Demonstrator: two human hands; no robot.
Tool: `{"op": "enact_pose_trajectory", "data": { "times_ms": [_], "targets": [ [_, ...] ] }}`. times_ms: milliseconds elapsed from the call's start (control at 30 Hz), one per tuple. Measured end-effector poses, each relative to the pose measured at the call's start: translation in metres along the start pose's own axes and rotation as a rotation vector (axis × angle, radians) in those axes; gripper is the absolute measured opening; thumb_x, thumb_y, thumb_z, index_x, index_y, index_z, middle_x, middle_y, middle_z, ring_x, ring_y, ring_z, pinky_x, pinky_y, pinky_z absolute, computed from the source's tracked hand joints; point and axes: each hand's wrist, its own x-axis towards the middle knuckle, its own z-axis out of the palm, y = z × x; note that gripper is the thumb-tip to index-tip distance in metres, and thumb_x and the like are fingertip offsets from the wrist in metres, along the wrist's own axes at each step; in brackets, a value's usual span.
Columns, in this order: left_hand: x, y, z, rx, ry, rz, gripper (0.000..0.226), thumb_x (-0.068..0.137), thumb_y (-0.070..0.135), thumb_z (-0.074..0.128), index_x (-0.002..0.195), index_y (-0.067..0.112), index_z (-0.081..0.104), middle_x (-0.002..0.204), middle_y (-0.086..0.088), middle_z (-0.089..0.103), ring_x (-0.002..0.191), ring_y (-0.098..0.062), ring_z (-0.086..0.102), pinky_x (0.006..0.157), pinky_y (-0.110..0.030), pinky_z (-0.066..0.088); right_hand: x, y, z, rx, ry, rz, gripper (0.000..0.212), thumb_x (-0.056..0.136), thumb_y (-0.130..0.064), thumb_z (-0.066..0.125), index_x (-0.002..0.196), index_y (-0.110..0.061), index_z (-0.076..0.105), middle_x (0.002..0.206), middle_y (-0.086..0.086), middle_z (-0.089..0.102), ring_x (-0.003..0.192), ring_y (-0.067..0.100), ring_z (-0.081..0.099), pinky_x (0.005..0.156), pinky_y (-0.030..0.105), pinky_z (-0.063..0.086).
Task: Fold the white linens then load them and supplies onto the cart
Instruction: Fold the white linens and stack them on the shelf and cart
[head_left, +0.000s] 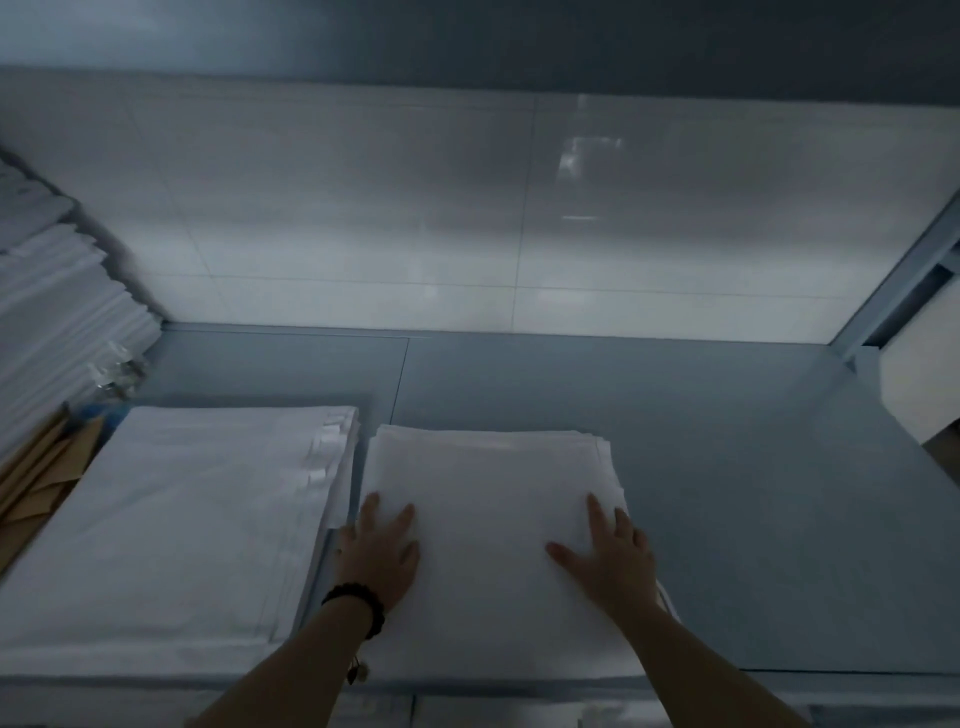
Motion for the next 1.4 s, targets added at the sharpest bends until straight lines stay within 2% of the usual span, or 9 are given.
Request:
{"op": "enact_pose_trajectory", "data": {
  "times_ms": [233,400,633,833,900,1000,1200,1300,1400],
  "targets": [
    [-0.004,0.003,0.000,0.016,0.029,0.008,0.047,0.094,0.048,0.043,0.141,0.046,0.036,0.154,-0.003,0.008,0.131,-0.033,0.029,0.108,-0.036,0.030,-0.004,0.005,-0.008,0.087,0.013,-0.002,0.097,0.068,-0.078,0.058,0.148,-0.041,0.017,0.150,0.003,0.024,0.130,0.030,0.030,0.097,0.045,0.040],
    [-0.010,0.007,-0.003,-0.018,0.010,-0.005,0.045,0.098,0.037,0.041,0.143,0.043,0.036,0.157,-0.004,0.007,0.131,-0.038,0.030,0.109,-0.039,0.033,-0.008,0.012,-0.012,0.147,0.020,-0.013,0.085,0.074,-0.070,0.061,0.146,-0.041,0.026,0.147,0.003,0.027,0.127,0.030,0.033,0.098,0.042,0.042],
    [-0.015,0.011,-0.007,-0.056,-0.030,-0.026,0.047,0.100,0.031,0.037,0.145,0.043,0.033,0.159,-0.003,0.003,0.132,-0.037,0.035,0.111,-0.041,0.033,-0.014,0.006,-0.011,0.155,-0.018,0.014,0.084,0.079,-0.065,0.060,0.148,-0.041,0.021,0.151,0.005,0.021,0.129,0.034,0.031,0.102,0.045,0.038],
    [-0.014,0.011,-0.009,-0.206,0.001,-0.086,0.042,0.101,0.021,0.037,0.138,0.039,0.045,0.157,0.002,0.011,0.131,-0.031,0.033,0.111,-0.039,0.033,-0.007,0.010,-0.017,0.283,-0.025,0.039,0.074,0.081,-0.044,0.072,0.145,-0.035,0.036,0.144,0.008,0.030,0.126,0.029,0.043,0.105,0.033,0.035],
    [-0.016,0.015,-0.010,-0.293,0.037,-0.110,0.038,0.101,0.020,0.039,0.133,0.037,0.051,0.154,0.003,0.018,0.130,-0.031,0.030,0.110,-0.039,0.032,-0.006,0.010,-0.020,0.306,-0.023,0.037,0.069,0.084,-0.034,0.071,0.145,-0.032,0.038,0.142,0.008,0.031,0.124,0.024,0.048,0.102,0.029,0.036],
    [-0.020,0.022,-0.013,-0.280,0.076,-0.126,0.036,0.099,0.018,0.042,0.129,0.032,0.055,0.154,0.002,0.021,0.127,-0.031,0.031,0.110,-0.040,0.031,-0.007,0.010,-0.024,0.313,-0.014,0.024,0.061,0.089,-0.024,0.066,0.143,-0.028,0.041,0.139,0.007,0.035,0.122,0.022,0.049,0.099,0.025,0.037],
    [-0.028,0.034,-0.023,-0.401,0.154,-0.188,0.039,0.099,0.024,0.040,0.137,0.024,0.045,0.147,-0.004,0.031,0.125,-0.029,0.033,0.109,-0.039,0.030,-0.015,0.008,-0.027,0.379,0.109,0.008,0.050,0.088,-0.003,0.057,0.135,-0.021,0.054,0.138,0.003,0.044,0.117,0.019,0.053,0.089,0.018,0.036],
    [-0.031,0.036,-0.028,-0.324,0.241,-0.136,0.035,0.097,0.020,0.038,0.126,0.029,0.054,0.153,0.000,0.024,0.121,-0.029,0.033,0.107,-0.038,0.033,-0.018,0.008,-0.032,0.418,0.183,-0.013,0.048,0.086,0.001,0.055,0.129,-0.019,0.060,0.135,0.004,0.049,0.111,0.018,0.056,0.079,0.012,0.033],
    [-0.035,0.046,-0.038,-0.417,0.326,-0.115,0.032,0.095,0.018,0.047,0.125,0.023,0.055,0.138,-0.013,0.038,0.115,-0.036,0.042,0.103,-0.048,0.037,-0.019,0.009,-0.044,0.451,0.230,-0.039,0.048,0.084,0.005,0.054,0.126,-0.017,0.062,0.131,0.005,0.051,0.095,0.012,0.054,0.071,-0.002,0.029]
  ]
}}
